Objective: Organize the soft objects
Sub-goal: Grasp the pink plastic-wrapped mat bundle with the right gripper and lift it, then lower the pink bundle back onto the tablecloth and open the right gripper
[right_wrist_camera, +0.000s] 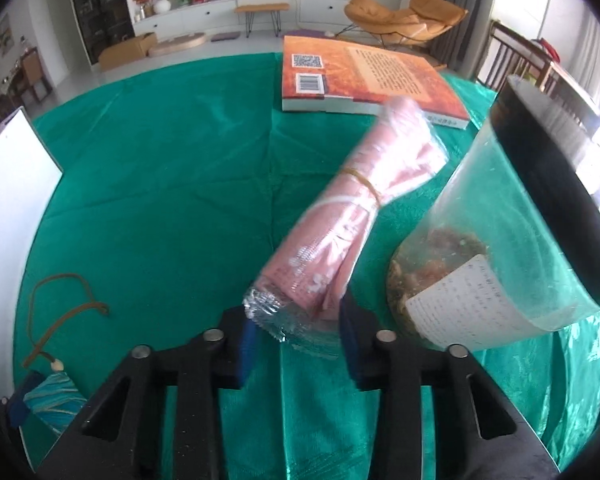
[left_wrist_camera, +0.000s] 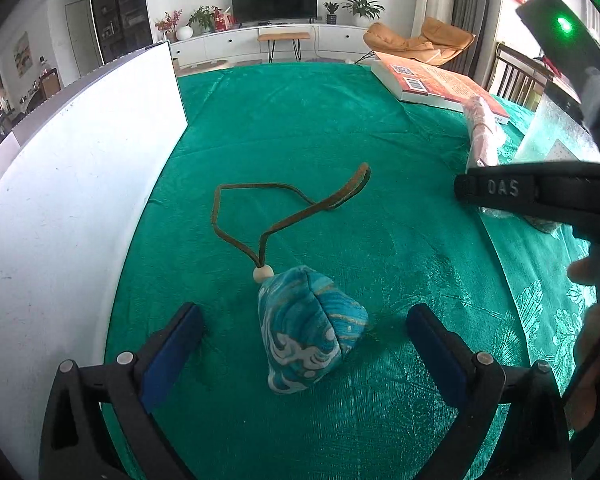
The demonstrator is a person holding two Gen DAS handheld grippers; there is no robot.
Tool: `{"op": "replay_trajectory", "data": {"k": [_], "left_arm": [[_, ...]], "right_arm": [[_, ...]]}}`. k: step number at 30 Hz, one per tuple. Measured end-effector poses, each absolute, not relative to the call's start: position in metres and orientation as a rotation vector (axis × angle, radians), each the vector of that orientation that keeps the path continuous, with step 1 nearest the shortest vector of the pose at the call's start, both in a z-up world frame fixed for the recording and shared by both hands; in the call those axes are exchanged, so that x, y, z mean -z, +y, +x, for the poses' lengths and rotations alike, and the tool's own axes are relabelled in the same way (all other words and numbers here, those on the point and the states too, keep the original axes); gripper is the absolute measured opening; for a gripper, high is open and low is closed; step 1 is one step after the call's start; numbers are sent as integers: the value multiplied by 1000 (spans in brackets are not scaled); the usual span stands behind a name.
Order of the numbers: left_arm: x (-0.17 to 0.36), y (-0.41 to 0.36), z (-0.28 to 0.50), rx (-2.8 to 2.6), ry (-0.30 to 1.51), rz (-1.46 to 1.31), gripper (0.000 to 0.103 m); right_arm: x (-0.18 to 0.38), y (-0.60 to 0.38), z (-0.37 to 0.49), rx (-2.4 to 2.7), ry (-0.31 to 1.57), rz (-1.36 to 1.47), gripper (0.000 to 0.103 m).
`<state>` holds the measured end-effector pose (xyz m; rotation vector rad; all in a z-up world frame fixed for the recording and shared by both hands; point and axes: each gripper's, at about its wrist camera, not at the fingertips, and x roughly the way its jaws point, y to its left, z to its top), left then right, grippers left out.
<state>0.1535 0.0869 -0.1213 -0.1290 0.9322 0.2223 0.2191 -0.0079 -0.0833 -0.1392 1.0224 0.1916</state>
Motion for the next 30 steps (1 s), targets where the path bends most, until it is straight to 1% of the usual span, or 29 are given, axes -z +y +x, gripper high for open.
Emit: {"op": "replay_trajectory", "data": {"k": [9,17,20,23,30], "left_arm": [[122,87,154,-219,936,-127,103],[122,87,154,-219,936,-126,103],[122,87,154,-219,936,-126,103],[122,87,154,-219,936,-126,103],[122,87,154,-219,936,-126,103]], "right_arm": [[80,-29,166,-280,1001,-174,34],[76,-69,71,-408,1037,-220,33],[73,-90,28,-414,1064,-179,33],[72,-119,3,-342,1083,-101,33],[61,-186,12,-114,1061,81,29]]}}
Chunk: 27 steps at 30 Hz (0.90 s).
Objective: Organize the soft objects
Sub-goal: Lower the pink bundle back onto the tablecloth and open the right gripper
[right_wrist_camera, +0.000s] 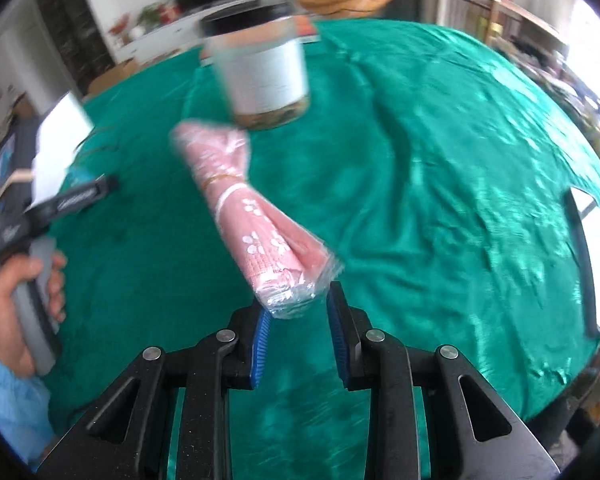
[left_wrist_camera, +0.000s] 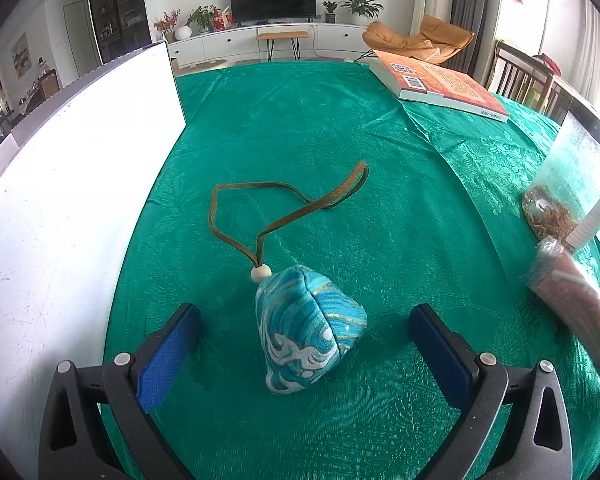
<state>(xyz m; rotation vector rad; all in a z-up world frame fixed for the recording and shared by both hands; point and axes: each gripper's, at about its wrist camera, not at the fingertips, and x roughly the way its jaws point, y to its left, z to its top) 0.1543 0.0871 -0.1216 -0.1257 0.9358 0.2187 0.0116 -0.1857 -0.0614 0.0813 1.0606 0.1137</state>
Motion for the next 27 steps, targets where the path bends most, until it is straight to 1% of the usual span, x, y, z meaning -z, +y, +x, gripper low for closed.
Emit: {"op": "replay_trajectory", "data": {"k": [1,3,4,5,6,7,10,11,13,16,18,19,20,22,27], "left_arm": [[122,87,154,-219,936,-125,103],[122,87,154,-219,936,-125,103],[122,87,154,-219,936,-125,103],[122,87,154,-219,936,-125,103],[122,87,154,-219,936,-125,103],[122,87,154,-219,936,-125,103],[122,86,154,-219,936,-125,103],[122,87,154,-220,936,-124,103],[122,87,154,-219,936,-125,103],[121,87,154,-219,936,-125,103],[121,87,154,-219,936,-125,103],[121,86,154,-219,936,-125,103],[121,86,154,-219,936,-125,103],[122,87,155,-219,936,-124,103],[122,87,155,-219,936,-125,103]], "right_arm": [[63,-194,16,-92,1063,110,29],[65,-203,22,-65,1054,153,32],[63,-205,24,-73,1049,173,39],[60,-206,23,-86,1049,169,62],[55,-202,22,-99,1051,135,73],[48,-198,18,-106,1032,97,76],[29,-180,8,-110,975,-56,77],[25,-175,10,-119,959,-101,79],[20,-154,20,-167,918,-228,80],[44,-120,55,-241,915,-452,80],[68,-111,79,-280,965,-528,75],[78,-112,86,-303,1010,-510,51],[80,-118,87,-326,1035,-446,31],[71,-133,80,-322,1066,-332,31],[40,-174,24,-320,1082,-118,30]]}}
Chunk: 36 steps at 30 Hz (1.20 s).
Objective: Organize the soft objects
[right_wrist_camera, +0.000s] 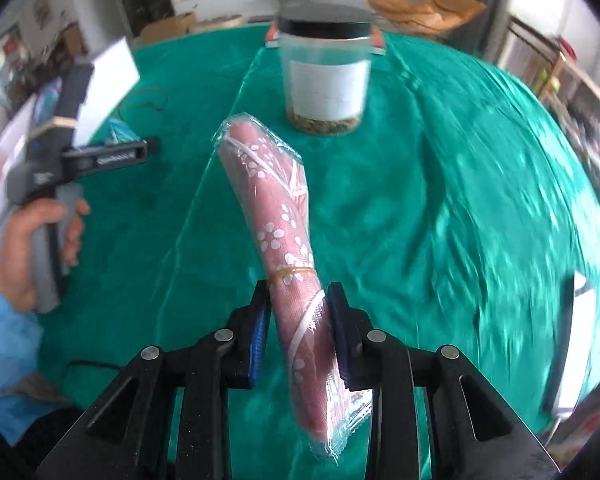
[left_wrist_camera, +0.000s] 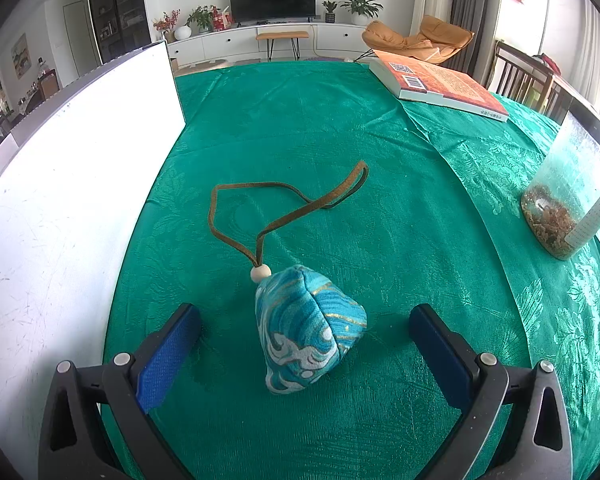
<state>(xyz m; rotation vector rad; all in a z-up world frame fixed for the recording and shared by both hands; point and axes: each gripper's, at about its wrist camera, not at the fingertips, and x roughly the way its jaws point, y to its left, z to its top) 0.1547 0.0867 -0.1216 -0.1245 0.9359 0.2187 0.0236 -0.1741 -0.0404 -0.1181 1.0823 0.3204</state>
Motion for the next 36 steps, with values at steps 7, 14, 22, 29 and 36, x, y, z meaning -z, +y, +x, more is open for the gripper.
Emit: {"op": "replay_trajectory", "data": {"k": [7,14,22,29,36], "left_arm": [[122,87,155,-219,936,-124,103],[122,87,155,-219,936,-124,103],[121,86,155,-218,936,-124,103],[121,86,155,-218,936,-124,103],[121,86,155,-218,936,-123,103]], "right_arm": [[32,-236,64,-79,904,148,30],[80,-217,147,-34,869,201,75],[100,-199,137,-7,929,-7,88],[102,-207,141,-8,929,-5,88],[102,-206,140,-8,929,-6,88]]}}
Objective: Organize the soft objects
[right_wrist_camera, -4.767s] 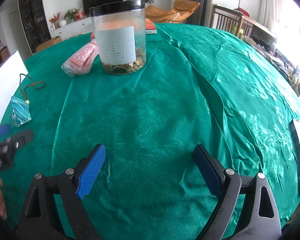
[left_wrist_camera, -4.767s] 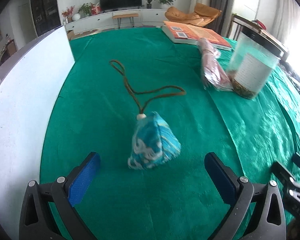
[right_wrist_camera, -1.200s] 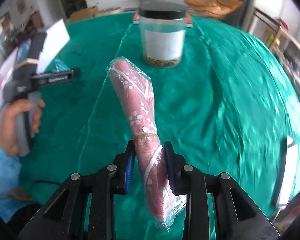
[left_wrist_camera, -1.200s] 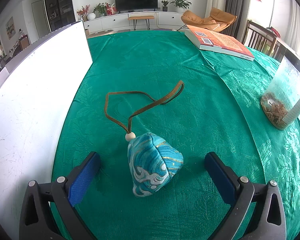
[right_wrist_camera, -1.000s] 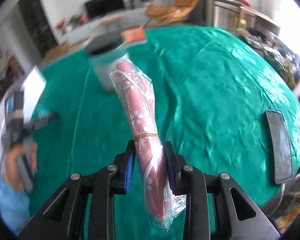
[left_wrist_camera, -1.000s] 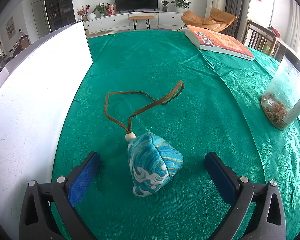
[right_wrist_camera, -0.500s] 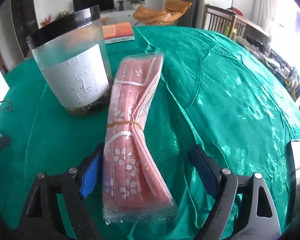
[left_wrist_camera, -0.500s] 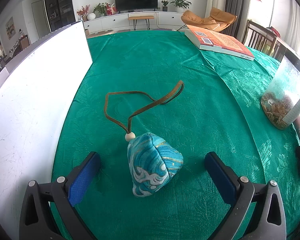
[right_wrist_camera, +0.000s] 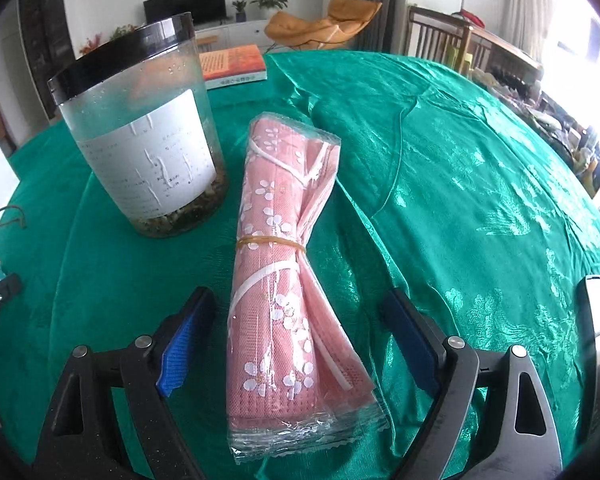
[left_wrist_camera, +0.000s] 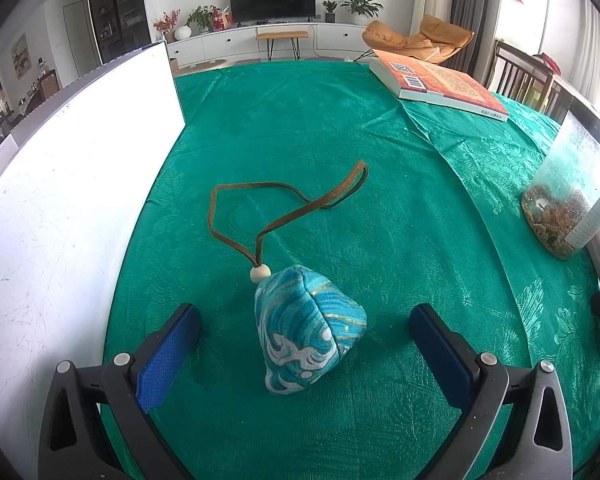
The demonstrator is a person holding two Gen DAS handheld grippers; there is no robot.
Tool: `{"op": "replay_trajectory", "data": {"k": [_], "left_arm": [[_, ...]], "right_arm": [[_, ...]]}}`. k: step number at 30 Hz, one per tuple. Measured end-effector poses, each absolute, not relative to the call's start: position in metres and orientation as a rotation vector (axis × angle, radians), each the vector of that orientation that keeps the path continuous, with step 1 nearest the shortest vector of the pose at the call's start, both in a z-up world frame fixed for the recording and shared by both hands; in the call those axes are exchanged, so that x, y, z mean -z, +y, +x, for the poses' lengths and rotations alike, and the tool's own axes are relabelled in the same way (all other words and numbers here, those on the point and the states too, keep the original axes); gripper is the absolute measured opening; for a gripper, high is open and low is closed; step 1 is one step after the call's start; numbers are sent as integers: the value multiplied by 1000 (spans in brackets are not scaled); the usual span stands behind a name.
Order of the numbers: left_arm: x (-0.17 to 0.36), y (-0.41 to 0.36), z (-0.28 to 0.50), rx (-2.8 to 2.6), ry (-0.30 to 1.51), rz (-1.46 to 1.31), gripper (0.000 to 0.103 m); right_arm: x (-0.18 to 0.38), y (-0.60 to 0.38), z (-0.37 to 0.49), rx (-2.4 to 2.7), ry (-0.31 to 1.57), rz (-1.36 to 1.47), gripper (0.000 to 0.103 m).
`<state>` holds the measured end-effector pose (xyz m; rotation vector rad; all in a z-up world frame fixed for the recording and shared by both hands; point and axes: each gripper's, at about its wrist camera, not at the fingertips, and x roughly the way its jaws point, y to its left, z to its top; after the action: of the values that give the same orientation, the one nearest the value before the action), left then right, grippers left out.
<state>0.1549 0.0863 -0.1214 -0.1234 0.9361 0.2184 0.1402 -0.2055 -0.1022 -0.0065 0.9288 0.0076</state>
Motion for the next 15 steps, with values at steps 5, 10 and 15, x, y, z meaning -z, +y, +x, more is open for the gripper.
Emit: {"op": "replay_trajectory", "data": {"k": [5,10,15], "left_arm": [[121,86,155,-218,936,-123,103],[121,86,155,-218,936,-123,103],[121,86,155,-218,936,-123,103]], "right_arm": [[103,-207,141,-8,929,-7,89],[102,-206,140,-8,928,-7,89],[103,-207,141,-8,928,-7,89]]}}
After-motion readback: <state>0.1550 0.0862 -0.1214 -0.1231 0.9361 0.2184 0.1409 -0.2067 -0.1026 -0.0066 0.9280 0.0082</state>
